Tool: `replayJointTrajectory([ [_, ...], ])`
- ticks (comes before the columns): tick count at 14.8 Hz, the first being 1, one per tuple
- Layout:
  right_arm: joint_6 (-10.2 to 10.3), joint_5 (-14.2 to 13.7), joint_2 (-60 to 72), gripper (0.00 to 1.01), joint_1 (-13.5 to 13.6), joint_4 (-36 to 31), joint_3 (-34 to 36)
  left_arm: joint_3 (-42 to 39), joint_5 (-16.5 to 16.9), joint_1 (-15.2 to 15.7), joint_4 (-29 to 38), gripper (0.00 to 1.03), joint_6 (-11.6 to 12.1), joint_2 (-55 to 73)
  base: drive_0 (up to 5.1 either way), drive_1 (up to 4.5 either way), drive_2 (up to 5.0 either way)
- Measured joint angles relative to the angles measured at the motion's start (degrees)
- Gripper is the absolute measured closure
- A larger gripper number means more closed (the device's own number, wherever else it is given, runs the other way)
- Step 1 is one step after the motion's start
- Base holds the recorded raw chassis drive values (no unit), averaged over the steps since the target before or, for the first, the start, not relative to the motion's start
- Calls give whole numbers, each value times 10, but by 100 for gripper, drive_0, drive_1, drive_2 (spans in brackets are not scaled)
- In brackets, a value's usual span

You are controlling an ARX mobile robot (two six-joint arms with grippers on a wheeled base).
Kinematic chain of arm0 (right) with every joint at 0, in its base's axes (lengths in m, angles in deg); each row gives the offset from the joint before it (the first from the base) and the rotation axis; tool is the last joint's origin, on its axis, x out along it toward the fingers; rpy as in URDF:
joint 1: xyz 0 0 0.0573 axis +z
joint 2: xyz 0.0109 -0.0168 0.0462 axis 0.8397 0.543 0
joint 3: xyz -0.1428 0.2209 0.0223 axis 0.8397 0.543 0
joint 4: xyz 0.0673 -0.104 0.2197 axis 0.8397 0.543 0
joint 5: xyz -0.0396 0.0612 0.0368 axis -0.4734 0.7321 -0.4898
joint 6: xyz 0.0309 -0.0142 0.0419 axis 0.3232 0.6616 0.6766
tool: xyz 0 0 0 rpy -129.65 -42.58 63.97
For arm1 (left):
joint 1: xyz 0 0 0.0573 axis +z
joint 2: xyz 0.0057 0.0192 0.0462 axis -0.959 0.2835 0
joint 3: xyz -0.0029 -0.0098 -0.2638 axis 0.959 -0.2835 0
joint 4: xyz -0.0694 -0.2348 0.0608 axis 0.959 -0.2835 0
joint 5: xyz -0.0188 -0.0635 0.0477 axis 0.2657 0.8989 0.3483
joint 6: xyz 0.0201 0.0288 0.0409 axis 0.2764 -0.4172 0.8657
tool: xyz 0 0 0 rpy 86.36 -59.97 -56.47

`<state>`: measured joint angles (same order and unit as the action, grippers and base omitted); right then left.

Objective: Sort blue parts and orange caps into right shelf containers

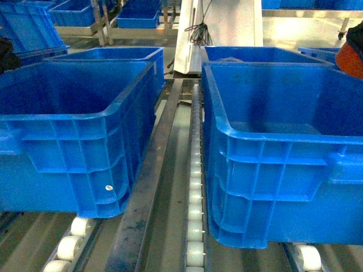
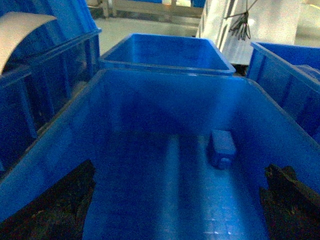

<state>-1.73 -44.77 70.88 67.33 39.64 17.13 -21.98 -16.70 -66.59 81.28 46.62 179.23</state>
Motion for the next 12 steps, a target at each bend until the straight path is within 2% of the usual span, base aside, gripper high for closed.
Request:
replayJointTrajectory([
  [1,25,26,-1,3,-7,23,-3,0,6,0,-3,5,-4,0,0,0,0],
  [2,64,54,-1,3,-15,38,-8,-1,9,1,-3,5,-16,-1,0,0,0],
  [3,67,35,1,3,-14,15,-9,-2,5,0,1,5,-11,-1,0,0,0],
  [4,52,15,3,3,-2,3,-7,-7,3,-2,5,5,-1,-1,0,0,0],
  [5,27,-19,2,3,3,2,0,-27,-22,-12,30,5,0,-12,0,0,0],
  [6,18,-27,4,5,3,-27,9,-36,-15,-12,73,9,1,-14,0,0,0],
  [7,12,-38,5,14,2,-95,32,-60,-9,-15,125,18,1,-19,0,0,0],
  [8,9,-34,-11,25,-4,-137,68,-93,-9,-18,152,27,1,-37,0,0,0],
  [9,7,-31,-29,34,-12,-150,99,-126,-12,-21,163,36,1,-58,0,0,0],
  [12,2,-17,-85,62,-33,-157,163,-200,-20,-32,176,63,1,-117,0,0,0],
])
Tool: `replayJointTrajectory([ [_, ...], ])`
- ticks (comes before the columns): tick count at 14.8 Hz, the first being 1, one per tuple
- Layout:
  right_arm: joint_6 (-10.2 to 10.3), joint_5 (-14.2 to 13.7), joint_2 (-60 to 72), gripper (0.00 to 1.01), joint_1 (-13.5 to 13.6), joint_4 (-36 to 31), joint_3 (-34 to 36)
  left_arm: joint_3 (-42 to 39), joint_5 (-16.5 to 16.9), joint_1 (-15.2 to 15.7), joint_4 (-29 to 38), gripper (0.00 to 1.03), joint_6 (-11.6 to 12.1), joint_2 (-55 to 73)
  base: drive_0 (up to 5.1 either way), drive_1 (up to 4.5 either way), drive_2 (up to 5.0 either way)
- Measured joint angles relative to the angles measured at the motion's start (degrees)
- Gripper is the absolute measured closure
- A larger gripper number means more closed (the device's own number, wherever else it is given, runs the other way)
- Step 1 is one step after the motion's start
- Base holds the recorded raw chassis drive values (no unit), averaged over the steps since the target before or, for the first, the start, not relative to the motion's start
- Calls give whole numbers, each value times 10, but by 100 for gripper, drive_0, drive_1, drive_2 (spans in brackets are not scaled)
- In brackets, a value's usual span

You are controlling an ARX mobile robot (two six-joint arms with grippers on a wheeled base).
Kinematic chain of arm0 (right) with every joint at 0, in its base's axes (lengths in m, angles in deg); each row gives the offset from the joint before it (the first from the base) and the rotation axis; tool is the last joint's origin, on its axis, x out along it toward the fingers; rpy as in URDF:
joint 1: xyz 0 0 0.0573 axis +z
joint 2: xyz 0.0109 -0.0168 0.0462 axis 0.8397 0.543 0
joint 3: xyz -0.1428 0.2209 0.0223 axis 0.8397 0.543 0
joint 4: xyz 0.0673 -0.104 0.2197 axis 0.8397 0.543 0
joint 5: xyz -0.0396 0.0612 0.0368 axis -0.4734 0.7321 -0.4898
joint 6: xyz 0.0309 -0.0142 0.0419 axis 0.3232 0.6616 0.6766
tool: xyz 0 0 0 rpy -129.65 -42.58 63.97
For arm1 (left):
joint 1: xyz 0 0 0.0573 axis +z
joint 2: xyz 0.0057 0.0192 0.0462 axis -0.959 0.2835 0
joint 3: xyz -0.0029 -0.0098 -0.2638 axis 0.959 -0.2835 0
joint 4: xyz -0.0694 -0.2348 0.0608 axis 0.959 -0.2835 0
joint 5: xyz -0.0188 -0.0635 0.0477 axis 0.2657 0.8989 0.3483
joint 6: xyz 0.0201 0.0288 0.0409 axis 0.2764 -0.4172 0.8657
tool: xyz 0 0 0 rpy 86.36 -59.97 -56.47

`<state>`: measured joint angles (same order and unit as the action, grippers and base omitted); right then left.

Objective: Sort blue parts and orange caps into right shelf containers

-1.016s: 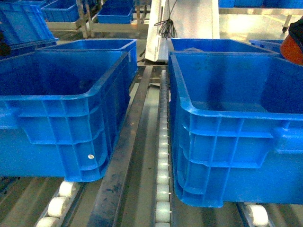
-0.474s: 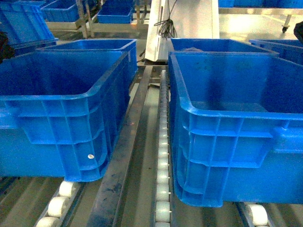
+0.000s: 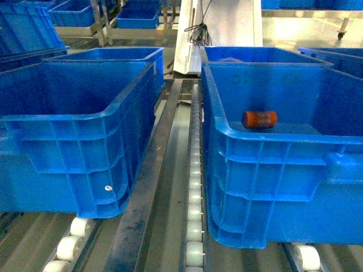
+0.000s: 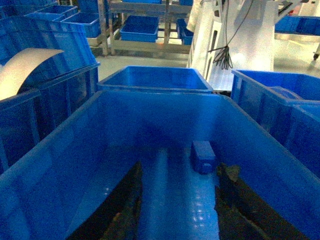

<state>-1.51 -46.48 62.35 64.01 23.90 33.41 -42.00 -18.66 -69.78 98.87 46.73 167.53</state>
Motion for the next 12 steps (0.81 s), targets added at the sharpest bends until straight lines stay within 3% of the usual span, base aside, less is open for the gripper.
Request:
replayJointTrajectory([
  [2,-1,17,-41,84,-11,2,40,-49,-7,-7,0,85,0,-46,0,0,0],
  [3,-2,23,-59,93,-15,6,55,-66,-32,-24,-2,95,0,-65,0,0,0],
  [4,-3,26,-80,100,-21,13,71,-85,-37,-35,-7,101,0,-89,0,0,0],
  [6,-3,41,-116,100,-35,26,93,-112,-37,-40,-19,101,2,-127,0,0,0],
  [7,-3,68,-142,100,-66,39,107,-129,-38,-39,-31,101,2,-154,0,0,0],
  [8,-3,69,-170,100,-73,55,119,-146,-41,-37,-47,101,2,-186,0,0,0],
  [9,-4,73,-199,100,-72,70,131,-170,-38,-39,-6,101,2,-190,0,0,0],
  [11,-3,72,-252,100,-72,106,148,-200,-39,-38,-62,101,2,-241,0,0,0],
  [12,-3,73,-257,100,-72,81,168,-201,-39,-38,-89,101,2,-290,0,0,0],
])
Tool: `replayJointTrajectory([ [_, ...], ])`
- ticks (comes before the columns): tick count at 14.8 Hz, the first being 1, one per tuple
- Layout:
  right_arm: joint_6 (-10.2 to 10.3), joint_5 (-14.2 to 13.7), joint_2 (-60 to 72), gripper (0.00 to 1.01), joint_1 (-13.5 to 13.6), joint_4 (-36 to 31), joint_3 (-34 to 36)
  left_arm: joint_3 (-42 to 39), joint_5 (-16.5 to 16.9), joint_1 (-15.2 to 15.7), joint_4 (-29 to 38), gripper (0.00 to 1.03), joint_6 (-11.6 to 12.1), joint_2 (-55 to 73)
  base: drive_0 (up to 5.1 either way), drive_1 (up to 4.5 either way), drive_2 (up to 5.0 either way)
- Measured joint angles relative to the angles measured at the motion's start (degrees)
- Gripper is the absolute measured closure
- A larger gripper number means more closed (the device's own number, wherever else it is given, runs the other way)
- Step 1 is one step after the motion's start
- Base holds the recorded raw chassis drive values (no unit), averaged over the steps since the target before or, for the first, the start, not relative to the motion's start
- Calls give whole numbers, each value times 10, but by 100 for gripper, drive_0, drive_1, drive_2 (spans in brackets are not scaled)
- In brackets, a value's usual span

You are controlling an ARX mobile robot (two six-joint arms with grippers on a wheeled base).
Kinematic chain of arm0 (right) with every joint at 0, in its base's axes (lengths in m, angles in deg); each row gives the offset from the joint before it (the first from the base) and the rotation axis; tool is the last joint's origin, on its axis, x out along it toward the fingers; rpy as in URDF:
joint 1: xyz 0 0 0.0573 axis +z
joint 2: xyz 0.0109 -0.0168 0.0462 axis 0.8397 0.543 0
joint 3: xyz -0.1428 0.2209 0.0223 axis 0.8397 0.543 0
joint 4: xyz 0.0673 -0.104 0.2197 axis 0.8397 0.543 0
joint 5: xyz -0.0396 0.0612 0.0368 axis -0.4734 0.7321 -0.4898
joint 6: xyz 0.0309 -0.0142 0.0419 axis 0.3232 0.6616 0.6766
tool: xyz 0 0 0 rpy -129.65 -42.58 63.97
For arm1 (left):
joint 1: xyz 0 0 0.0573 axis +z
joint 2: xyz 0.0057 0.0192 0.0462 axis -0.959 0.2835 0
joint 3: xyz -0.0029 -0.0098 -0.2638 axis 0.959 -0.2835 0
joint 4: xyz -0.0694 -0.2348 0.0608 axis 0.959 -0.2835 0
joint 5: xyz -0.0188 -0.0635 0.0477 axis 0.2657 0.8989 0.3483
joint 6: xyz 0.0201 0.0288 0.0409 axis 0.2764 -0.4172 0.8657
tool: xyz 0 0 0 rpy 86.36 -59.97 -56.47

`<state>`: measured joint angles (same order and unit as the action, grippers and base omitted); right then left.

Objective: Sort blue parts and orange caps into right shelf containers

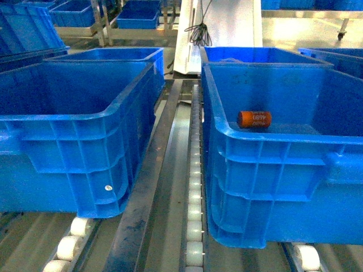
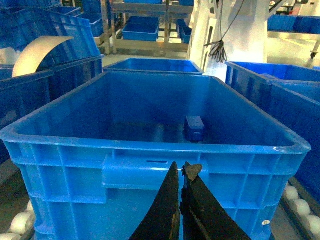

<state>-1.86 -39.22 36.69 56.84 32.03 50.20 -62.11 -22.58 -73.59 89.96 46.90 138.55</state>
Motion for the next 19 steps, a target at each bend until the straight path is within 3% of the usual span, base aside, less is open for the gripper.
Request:
replayJointTrajectory([
  [8,0,0,-194,100,0,186,7,-18,0,0,-204,101,0,-228,0,0,0],
  [18,0,0,-314,100,0,303,7,-18,0,0,-351,101,0,-379,0,0,0],
  [19,0,0,-342,100,0,341,7,-18,0,0,-362,101,0,-389,0,0,0],
])
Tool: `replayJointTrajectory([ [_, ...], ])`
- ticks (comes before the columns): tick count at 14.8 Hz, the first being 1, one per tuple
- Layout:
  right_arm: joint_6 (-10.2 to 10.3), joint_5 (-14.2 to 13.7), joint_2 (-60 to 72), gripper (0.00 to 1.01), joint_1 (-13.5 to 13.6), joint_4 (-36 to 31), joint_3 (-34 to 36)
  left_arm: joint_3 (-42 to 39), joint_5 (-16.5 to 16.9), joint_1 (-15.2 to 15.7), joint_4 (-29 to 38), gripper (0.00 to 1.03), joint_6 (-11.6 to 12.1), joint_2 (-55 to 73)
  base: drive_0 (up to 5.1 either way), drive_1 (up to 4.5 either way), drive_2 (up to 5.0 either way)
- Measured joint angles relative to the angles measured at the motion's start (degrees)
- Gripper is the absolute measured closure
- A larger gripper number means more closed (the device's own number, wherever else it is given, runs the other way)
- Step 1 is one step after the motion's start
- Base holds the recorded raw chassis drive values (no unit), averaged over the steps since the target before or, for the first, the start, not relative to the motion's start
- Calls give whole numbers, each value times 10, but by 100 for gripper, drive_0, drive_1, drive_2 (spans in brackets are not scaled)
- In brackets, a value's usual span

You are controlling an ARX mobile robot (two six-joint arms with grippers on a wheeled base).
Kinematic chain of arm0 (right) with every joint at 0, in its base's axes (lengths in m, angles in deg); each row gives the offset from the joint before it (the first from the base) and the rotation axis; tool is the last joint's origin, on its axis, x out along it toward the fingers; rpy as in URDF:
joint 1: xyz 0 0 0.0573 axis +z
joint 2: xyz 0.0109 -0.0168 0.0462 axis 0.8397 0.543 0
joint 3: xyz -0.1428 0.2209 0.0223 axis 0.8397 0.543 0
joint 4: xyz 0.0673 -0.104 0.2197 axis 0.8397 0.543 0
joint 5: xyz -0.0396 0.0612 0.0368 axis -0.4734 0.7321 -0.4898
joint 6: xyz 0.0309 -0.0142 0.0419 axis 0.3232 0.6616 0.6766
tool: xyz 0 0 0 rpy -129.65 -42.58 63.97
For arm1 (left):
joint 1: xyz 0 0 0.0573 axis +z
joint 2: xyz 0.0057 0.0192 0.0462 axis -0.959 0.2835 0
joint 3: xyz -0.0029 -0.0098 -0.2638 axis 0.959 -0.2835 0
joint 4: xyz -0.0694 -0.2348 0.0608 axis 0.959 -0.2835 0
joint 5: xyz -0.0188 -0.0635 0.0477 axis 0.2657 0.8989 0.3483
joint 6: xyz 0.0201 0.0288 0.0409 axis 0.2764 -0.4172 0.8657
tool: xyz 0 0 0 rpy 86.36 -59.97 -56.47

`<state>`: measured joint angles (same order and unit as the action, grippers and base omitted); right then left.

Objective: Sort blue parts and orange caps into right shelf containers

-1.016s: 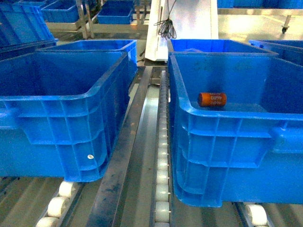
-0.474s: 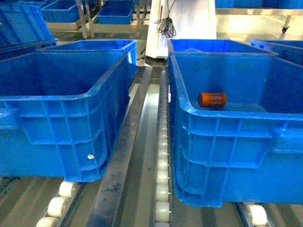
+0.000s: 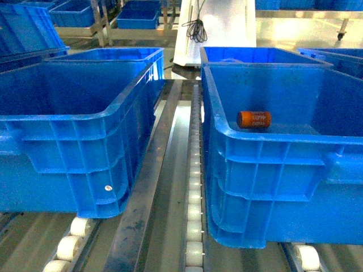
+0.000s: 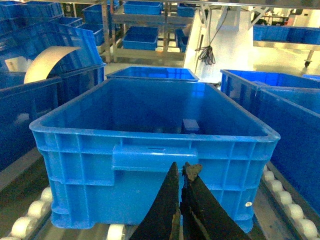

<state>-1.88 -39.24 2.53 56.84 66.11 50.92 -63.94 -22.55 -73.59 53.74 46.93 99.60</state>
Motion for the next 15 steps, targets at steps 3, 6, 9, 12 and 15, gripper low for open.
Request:
replayJointTrajectory([
  [3,0,2,-71,100,0,71,0,1,-2,0,-63,101,0,-50,0,0,0],
  [6,0,2,-71,100,0,66,0,0,0,0,-123,101,2,-112,0,0,0],
  [9,0,2,-71,96,0,67,0,0,0,0,-121,100,2,-112,0,0,0],
  [12,0,2,-71,59,0,67,0,0,0,0,-120,63,2,-112,0,0,0],
  [15,0,2,-71,23,0,67,0,0,0,0,-120,27,2,-112,0,0,0],
])
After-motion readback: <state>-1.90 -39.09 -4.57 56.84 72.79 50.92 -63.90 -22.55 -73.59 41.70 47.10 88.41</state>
